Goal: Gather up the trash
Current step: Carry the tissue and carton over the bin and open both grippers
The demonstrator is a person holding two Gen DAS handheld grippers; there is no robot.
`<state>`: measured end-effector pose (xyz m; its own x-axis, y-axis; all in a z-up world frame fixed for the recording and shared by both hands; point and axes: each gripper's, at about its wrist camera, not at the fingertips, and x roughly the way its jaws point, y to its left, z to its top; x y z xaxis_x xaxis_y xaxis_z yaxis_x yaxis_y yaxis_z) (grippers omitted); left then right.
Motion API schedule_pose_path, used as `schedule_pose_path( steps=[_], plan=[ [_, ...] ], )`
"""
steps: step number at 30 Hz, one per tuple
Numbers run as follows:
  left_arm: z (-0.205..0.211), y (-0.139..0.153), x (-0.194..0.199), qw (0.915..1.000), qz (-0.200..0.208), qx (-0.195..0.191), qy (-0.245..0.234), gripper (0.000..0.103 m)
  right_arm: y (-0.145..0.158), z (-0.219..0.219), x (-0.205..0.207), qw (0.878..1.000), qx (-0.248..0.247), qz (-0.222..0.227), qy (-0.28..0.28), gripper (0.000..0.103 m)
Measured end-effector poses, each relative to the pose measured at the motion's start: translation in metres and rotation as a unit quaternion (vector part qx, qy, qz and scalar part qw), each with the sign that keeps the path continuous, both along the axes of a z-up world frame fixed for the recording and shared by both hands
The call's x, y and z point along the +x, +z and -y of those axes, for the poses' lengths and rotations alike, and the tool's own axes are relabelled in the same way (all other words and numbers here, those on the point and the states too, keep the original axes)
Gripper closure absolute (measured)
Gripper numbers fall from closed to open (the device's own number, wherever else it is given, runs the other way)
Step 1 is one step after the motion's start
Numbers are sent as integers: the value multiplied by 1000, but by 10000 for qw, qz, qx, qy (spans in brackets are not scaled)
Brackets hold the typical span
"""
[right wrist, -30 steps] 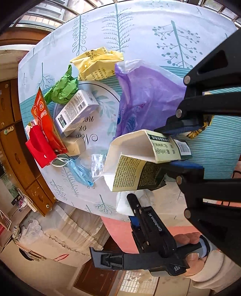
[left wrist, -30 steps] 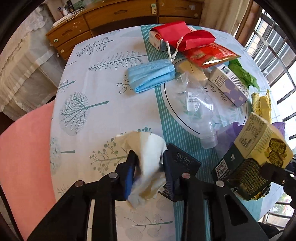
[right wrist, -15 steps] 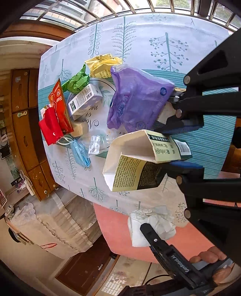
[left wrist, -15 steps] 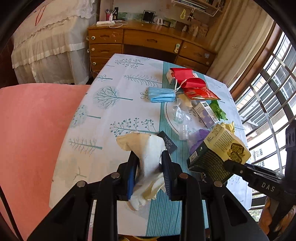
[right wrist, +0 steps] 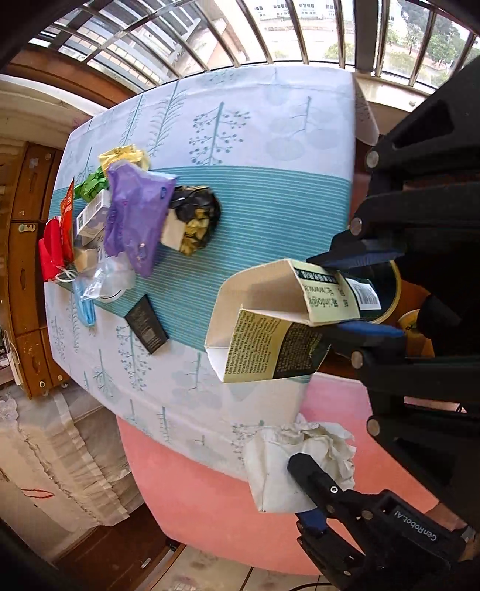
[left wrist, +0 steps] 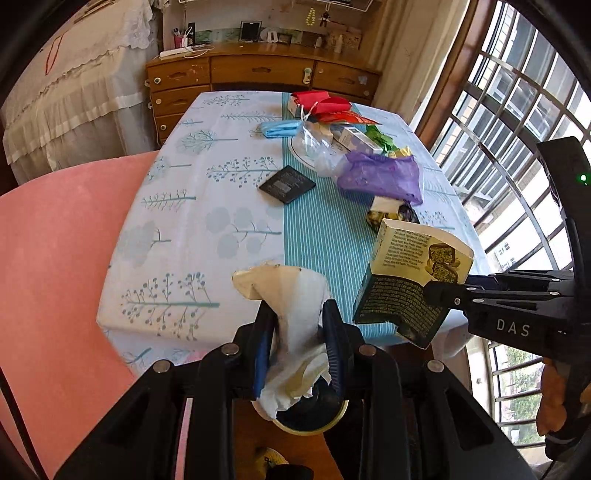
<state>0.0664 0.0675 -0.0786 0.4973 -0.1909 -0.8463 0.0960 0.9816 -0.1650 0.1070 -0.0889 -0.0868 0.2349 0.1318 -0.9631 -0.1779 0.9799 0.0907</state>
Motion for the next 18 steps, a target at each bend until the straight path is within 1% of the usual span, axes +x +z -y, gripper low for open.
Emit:
schedule_pose_path(
  steps=[4,7,11,13,15,18],
  plan=[
    [-2,-24,-41,9997,-90,67,-198,78,-20,-9,-46,9993,-274,-216,-125,77],
    [-4,-44,-63,9993,-274,83,-234,78,-36,-11,-70,9976,-460,-464,-239,77],
    [-7,-68,-82,9985,-523,-83,-151,78,-55,-11,-88,9950,-695,-654,-292,77],
    [-6,-78,-87,9982,-572,-114,-99,78,-68,-14,-95,9938,-805,-730,-239,77],
    [-4,-91,-91,9982,-590,-98,-34,78,-83,-16,-101,9923,-918,-817,-157,77],
    [2,-115,-95,9982,-600,-43,81,78,-114,-17,-108,9901,-1053,-932,-15,77]
  ],
)
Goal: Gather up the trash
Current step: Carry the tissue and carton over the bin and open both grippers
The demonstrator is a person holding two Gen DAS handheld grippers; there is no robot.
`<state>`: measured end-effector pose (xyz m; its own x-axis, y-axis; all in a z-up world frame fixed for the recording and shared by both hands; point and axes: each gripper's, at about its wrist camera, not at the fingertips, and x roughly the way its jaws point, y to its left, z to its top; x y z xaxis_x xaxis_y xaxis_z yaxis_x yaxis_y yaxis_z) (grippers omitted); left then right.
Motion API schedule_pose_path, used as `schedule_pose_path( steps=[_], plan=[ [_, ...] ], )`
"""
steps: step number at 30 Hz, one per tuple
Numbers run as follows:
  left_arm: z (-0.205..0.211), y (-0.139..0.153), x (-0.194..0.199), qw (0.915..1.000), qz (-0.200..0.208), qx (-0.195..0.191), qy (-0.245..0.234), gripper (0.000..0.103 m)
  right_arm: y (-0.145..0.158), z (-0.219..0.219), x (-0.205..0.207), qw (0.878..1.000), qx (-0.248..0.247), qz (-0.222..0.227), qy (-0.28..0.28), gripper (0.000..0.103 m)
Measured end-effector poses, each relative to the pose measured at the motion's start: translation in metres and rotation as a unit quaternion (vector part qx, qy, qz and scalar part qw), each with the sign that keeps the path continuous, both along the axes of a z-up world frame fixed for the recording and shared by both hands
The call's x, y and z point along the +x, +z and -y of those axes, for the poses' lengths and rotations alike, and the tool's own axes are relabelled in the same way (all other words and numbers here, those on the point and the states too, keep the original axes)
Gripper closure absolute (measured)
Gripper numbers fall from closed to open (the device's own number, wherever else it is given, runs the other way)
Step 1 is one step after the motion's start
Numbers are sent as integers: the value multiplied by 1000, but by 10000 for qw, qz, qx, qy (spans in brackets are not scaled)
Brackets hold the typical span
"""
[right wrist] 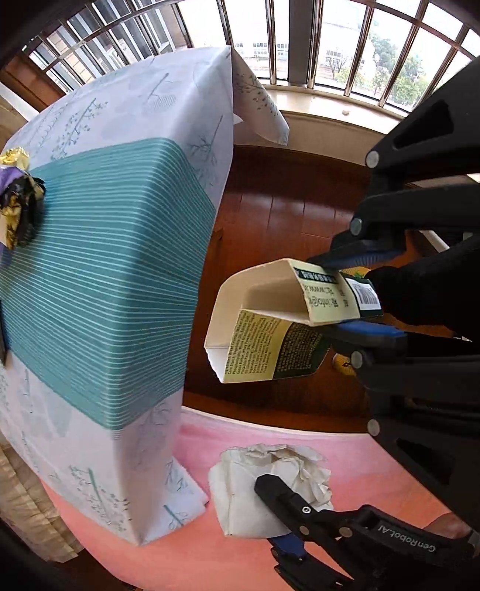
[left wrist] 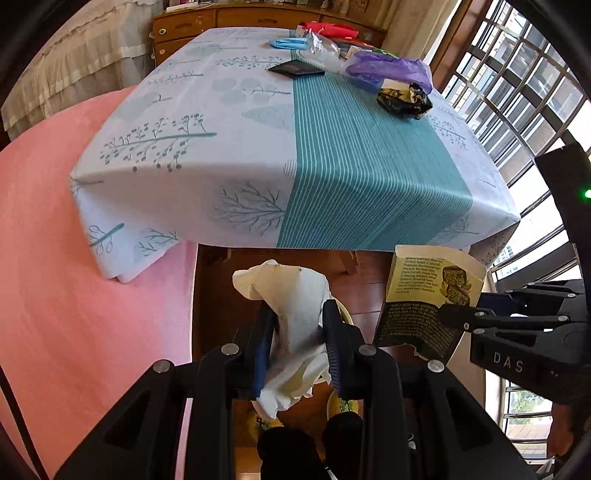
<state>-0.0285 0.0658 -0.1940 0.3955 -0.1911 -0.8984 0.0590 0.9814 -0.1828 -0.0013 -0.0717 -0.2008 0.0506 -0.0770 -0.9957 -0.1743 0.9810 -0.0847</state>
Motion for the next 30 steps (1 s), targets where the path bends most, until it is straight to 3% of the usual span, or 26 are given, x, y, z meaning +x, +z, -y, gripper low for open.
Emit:
schedule_pose_path(
  steps=[5,10,17,24,27,28,29,30],
  plan=[
    [9,-62,-5,9995,-197,65,231,78,-72,8,-8,9995,-136,-251,144,77],
    [24,-137,-5,9980,-406,365,329,78,-156,28,-8,9988,-192,-440,30,77],
    [28,-249,2,9939,-771,-87,782,77,-262,50,-2,9984,-89,-544,-151,77],
    [39,-337,18,9910,-1072,106,794,75,-328,55,15,9986,79,-521,3,77],
    [39,-358,24,9885,-1297,-134,771,49,-340,53,21,9987,127,-488,88,76],
    [40,-364,26,9871,-1392,-196,769,27,-345,53,24,9987,131,-481,103,76],
    [41,-367,26,9868,-1397,-210,788,17,-350,54,25,9987,109,-478,119,75],
    [40,-366,25,9884,-1261,-166,831,16,-351,54,25,9988,86,-467,137,65]
  ],
)
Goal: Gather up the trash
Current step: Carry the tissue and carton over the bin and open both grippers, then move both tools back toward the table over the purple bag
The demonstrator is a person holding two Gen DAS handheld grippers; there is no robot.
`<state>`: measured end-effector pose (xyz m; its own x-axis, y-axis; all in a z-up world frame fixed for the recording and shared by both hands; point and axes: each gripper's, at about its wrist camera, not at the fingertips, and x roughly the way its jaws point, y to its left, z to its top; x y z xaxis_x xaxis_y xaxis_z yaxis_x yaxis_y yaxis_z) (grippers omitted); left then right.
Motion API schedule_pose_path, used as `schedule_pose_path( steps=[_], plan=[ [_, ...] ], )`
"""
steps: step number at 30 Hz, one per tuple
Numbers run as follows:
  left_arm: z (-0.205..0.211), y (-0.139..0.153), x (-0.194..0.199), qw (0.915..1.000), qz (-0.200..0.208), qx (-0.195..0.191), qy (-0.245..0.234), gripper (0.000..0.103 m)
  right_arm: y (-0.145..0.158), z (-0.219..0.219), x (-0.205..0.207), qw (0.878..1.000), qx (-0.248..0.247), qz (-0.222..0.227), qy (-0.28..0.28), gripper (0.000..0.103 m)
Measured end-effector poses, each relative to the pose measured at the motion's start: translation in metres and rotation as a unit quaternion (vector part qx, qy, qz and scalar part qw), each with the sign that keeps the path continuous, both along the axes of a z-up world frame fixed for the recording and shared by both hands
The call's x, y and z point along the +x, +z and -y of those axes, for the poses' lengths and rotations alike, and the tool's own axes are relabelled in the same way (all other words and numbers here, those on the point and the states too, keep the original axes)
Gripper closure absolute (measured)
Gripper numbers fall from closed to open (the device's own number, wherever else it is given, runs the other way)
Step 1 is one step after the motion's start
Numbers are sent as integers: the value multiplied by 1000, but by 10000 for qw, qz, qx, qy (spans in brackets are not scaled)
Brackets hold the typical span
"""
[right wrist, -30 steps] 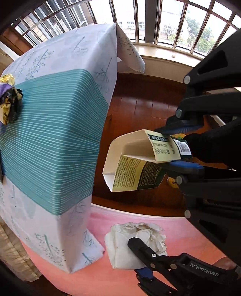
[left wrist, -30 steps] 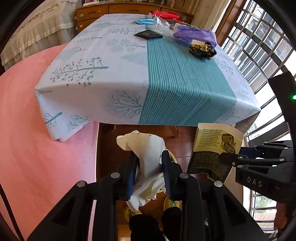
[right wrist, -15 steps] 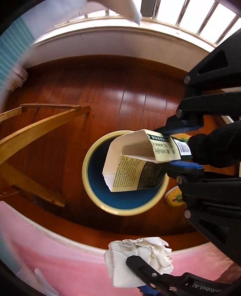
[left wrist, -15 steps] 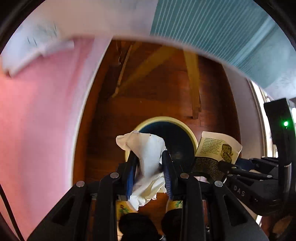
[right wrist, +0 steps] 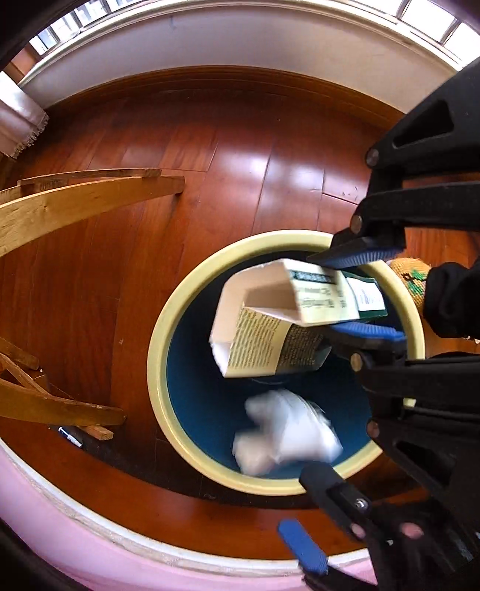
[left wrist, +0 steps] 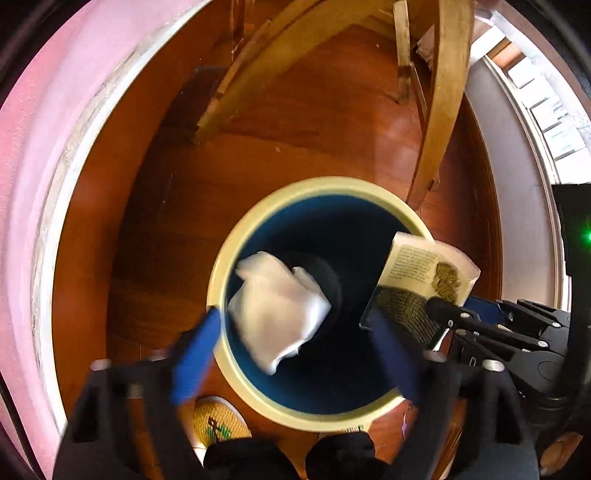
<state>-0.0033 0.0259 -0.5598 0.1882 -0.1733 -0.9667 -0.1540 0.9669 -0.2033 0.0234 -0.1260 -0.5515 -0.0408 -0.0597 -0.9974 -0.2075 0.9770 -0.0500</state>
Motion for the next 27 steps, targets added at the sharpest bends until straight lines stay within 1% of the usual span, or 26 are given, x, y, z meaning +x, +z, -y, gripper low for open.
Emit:
schedule_pose_path(
  steps=[1,2,3,4,7,9,12,14,16,24,27],
  plan=[
    [0,2,-1,9999,120,63,8,14,-4,0,2,10000,6,22,5,49],
    [1,5,-2,9998,184,113,-3,9,-4,0,2,10000,39,53,-8,43],
    [0,7,-4,9996,235,154,-10,6,-2,1,1,9999,76,90,-32,40],
    [-1,9,-3,9994,295,177,-10,4,-2,1,2,9999,108,92,-56,40],
    [-2,24,-6,9988,414,256,-41,3,7,2,0,9997,140,83,-154,40],
    [-3,38,-9,9984,435,332,-104,3,19,1,-3,9996,129,138,-190,40],
    [-6,64,-10,9981,479,366,-121,3,48,0,-11,9993,99,226,-283,40],
    [-6,90,-13,9982,504,314,-121,3,75,0,-18,9989,17,325,-324,40],
    [-7,121,-19,9978,583,295,-145,3,103,-2,-24,9987,-75,413,-288,40],
    [-10,263,-42,9945,974,300,-254,3,236,-5,-45,9965,-194,773,-232,40],
    [-12,315,-46,9913,1196,428,-334,3,286,-5,-49,9947,-176,984,-226,40]
  ],
)
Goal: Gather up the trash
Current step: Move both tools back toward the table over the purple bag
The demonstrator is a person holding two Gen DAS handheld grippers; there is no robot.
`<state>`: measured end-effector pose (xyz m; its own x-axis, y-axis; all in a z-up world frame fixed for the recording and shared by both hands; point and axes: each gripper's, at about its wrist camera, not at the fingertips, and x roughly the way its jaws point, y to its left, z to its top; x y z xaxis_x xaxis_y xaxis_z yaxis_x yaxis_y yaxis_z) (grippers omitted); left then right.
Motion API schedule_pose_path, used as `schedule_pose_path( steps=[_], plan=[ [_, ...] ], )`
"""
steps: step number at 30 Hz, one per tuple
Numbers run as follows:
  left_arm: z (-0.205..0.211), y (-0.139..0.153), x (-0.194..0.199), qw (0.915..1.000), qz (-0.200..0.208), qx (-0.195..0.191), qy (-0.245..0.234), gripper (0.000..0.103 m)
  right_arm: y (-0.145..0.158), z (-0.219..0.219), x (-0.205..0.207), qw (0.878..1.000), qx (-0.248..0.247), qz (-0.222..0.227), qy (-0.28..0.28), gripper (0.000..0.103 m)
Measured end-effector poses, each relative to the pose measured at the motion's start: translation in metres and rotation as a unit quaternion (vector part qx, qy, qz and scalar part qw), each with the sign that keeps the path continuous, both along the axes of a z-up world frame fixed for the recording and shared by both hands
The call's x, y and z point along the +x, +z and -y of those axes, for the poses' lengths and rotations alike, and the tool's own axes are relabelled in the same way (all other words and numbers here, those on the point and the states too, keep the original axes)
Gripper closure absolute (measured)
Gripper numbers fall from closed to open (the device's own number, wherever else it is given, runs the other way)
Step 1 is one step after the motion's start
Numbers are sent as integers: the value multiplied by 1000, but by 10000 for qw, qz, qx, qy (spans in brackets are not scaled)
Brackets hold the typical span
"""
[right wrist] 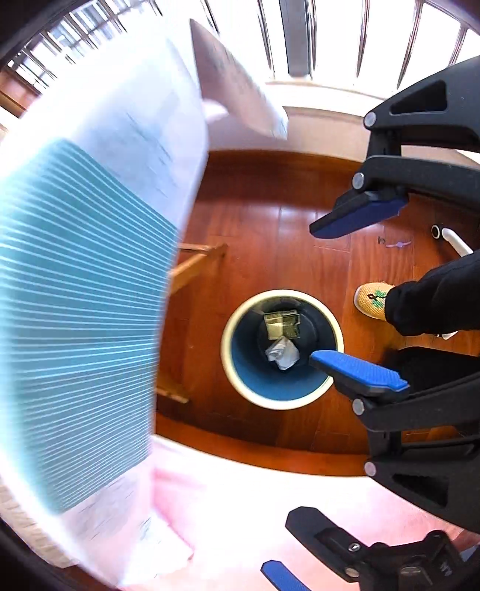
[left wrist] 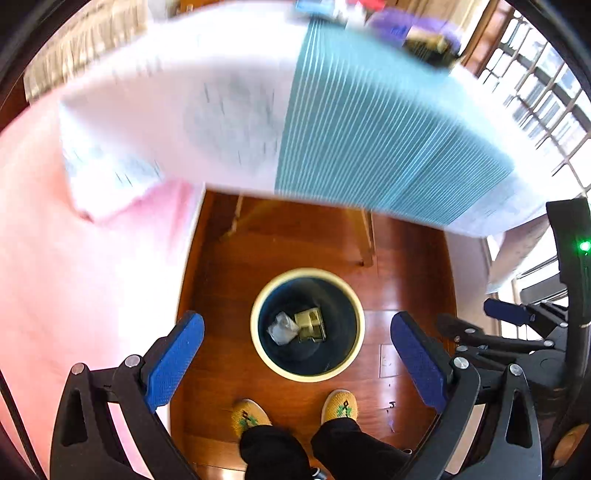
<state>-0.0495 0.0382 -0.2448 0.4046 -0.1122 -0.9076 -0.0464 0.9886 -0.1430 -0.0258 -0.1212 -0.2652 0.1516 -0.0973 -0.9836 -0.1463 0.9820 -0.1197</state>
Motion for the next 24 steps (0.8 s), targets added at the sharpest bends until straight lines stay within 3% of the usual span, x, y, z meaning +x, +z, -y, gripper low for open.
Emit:
schedule_pose_path(
  steps=[8,14,24],
  plan=[
    [-15,114,-1,9975,663,199,167,3,112,-6,4,9979,207,600,93,40],
    [-32,183,4,9927,1163,303,118,3,166,-6,14,9945,383,966,-117,40],
    [-34,237,32,9853,1570,534,-423,3,218,-11,49,9845,474,1566,-639,40]
  ],
)
